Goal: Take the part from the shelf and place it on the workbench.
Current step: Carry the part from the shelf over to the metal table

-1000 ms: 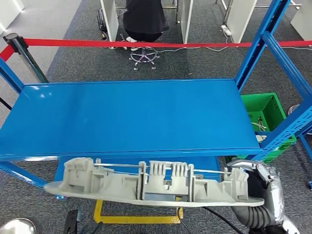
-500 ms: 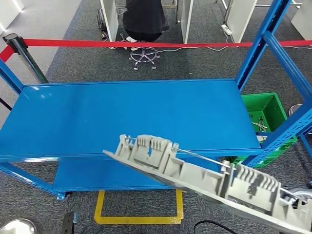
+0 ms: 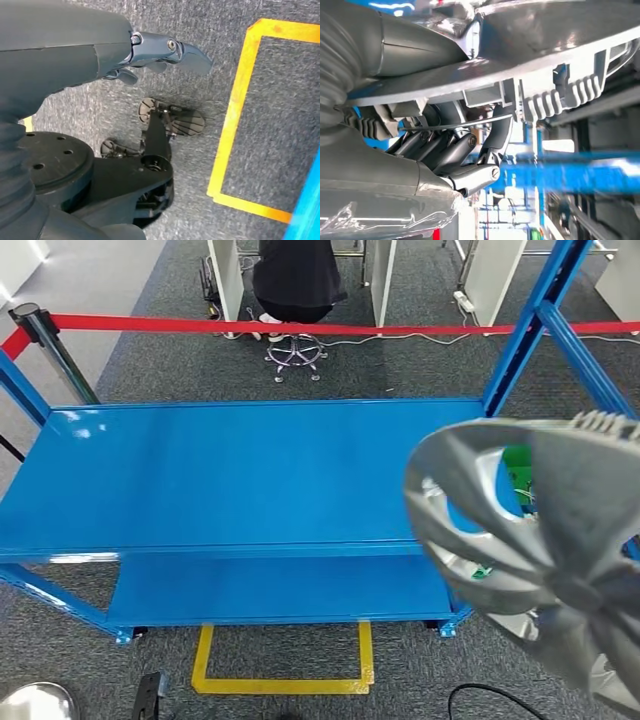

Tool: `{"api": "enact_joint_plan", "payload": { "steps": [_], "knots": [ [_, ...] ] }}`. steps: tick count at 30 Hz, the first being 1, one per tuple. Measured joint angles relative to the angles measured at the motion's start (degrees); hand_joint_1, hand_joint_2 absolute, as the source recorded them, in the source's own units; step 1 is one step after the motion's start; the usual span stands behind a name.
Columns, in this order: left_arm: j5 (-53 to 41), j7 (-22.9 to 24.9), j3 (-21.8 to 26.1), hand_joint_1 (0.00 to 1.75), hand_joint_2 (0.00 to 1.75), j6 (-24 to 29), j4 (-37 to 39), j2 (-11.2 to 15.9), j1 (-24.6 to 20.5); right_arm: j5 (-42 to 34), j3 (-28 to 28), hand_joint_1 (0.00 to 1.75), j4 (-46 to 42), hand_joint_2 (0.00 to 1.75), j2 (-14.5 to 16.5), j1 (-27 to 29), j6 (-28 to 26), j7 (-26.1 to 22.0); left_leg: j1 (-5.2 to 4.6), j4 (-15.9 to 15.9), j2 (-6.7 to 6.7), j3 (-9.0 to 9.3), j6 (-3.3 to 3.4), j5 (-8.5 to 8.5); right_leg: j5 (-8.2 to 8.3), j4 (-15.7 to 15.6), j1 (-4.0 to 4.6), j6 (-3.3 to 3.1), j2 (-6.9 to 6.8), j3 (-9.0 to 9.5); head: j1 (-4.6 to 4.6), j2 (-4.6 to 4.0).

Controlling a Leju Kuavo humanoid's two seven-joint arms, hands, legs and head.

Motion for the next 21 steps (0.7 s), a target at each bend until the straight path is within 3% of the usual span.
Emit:
{"api": "enact_joint_plan", "payload": {
  "steps": [1,4,5,7,9,10,11,13,15,16,17,19,20,21],
  "knots": [
    [-0.3,-0.3,-0.2,0.0,1.75,0.3,0.0,0.1,0.0,-1.2,-0.9,1.75,0.5,1.75,0.2,-0.6,-0.3,0.4,-0.01,0.1,-0.04,0.02,-0.4,0.32,0.3,-1.1,0.08,-0.46,0.07,0.62,-0.05,0.0],
    [-1.0,-0.8,-0.9,0.0,1.75,0.9,0.1,0.2,0.0,-3.5,-3.5,1.75,2.2,1.75,0.7,-2.3,-2.6,-0.2,0.19,-0.2,-0.1,0.07,-1.49,1.11,1.13,-0.4,0.43,-2.44,0.06,-0.79,-0.38,-0.01],
    [-1.1,-0.7,-1.1,0.0,1.75,1.0,0.2,0.2,0.1,-3.9,-4.2,1.75,2.9,1.75,0.9,-2.9,-3.7,-1.0,0.29,0.4,-0.08,-0.31,-1.77,-0.06,1.7,-0.3,0.45,-3.01,0.01,-1.42,-0.47,-0.01],
    [-1.2,-0.4,-1.3,0.0,1.75,1.1,0.3,0.2,0.1,-4.4,-5.0,1.75,4.1,1.75,1.2,-3.4,-5.8,-2.9,0.29,4.9,-0.06,-1.85,-2.06,-5.81,3.11,-0.3,0.39,-3.84,-0.07,-2.86,-0.6,-0.01],
    [-1.3,0.0,-1.5,0.0,1.75,1.1,0.3,0.2,0.1,-4.8,-5.3,1.75,5.3,1.75,1.5,-3.4,-7.5,-4.5,0.13,12.8,-0.06,-3.41,-2.12,-11.95,4.52,-0.2,0.52,-4.15,-0.05,-4.35,-0.85,-0.01],
    [-1.4,0.2,-1.7,0.0,1.75,1.1,0.3,0.2,0.0,-5.2,-5.3,1.75,6.0,1.75,1.6,-3.4,-8.3,-5.1,0.07,15.8,-0.06,-3.5,-2.07,-13.21,5.2,-0.2,0.62,-4.19,-0.06,-5.17,-0.9,-0.01],
    [-1.5,0.3,-1.8,0.0,1.75,1.1,0.3,0.2,0.0,-5.5,-5.3,1.75,6.8,1.75,1.8,-3.4,-8.8,-5.5,-0.02,17.1,-0.06,-2.72,-1.92,-13.26,5.84,-0.2,0.73,-4.17,-0.06,-6.05,-0.94,-0.01],
    [-1.7,0.3,-2.1,0.0,1.75,1.1,0.3,0.2,-0.1,-6.1,-5.4,1.75,8.2,1.75,2.0,-3.4,-9.4,-6.1,-0.32,13.8,-0.07,1.8,-1.22,-11.49,6.93,-0.1,0.91,-3.99,-0.03,-7.56,-0.96,-0.01],
    [-1.7,0.3,-2.3,0.0,1.75,1.1,0.3,0.3,-0.3,-6.3,-5.5,1.75,9.2,1.75,2.1,-3.4,-9.5,-6.2,-0.84,5.8,-0.06,8.38,-0.22,-11.3,7.84,-0.1,1.02,-3.55,-0.05,-8.51,-0.91,-0.01],
    [-1.7,0.2,-2.3,0.0,1.75,1.1,0.3,0.3,-0.4,-6.4,-5.5,1.75,9.6,1.75,2.2,-3.4,-9.4,-6.2,-1.12,2.7,-0.08,10.58,0.13,-11.63,8.33,-0.1,1.0,-3.24,-0.11,-8.77,-0.87,-0.01],
    [-1.8,0.1,-2.4,0.0,1.75,1.2,0.3,0.3,-0.5,-6.6,-5.5,1.75,10.0,1.75,2.2,-3.6,-9.3,-6.1,-1.37,0.8,-0.08,11.72,0.42,-11.99,8.83,-0.2,0.9,-2.89,-0.19,-8.94,-0.91,-0.01],
    [-1.8,-0.4,-2.4,0.0,1.75,1.4,0.3,0.2,-0.5,-7.3,-5.7,1.75,10.8,1.75,2.3,-4.0,-8.7,-5.6,-1.54,-0.1,-0.03,11.45,0.98,-11.34,9.71,-0.5,0.67,-2.19,-0.24,-9.16,-0.98,-0.01],
    [-1.7,-0.6,-2.4,0.0,1.75,1.3,0.3,0.2,-0.4,-7.6,-5.8,1.75,11.3,1.75,2.3,-4.3,-8.4,-5.1,-1.49,-0.3,0.05,11.1,1.35,-10.81,9.23,-0.2,0.59,-1.88,-0.24,-9.47,-0.99,-0.01],
    [-1.4,-0.7,-2.4,0.0,1.75,1.3,0.3,0.1,-0.4,-7.8,-6.0,1.75,11.6,1.75,2.3,-4.5,-8.1,-4.6,-1.38,-0.4,0.14,10.66,1.74,-10.18,7.69,0.9,0.56,-1.6,-0.23,-9.97,-0.85,-0.01]
  ]
}}
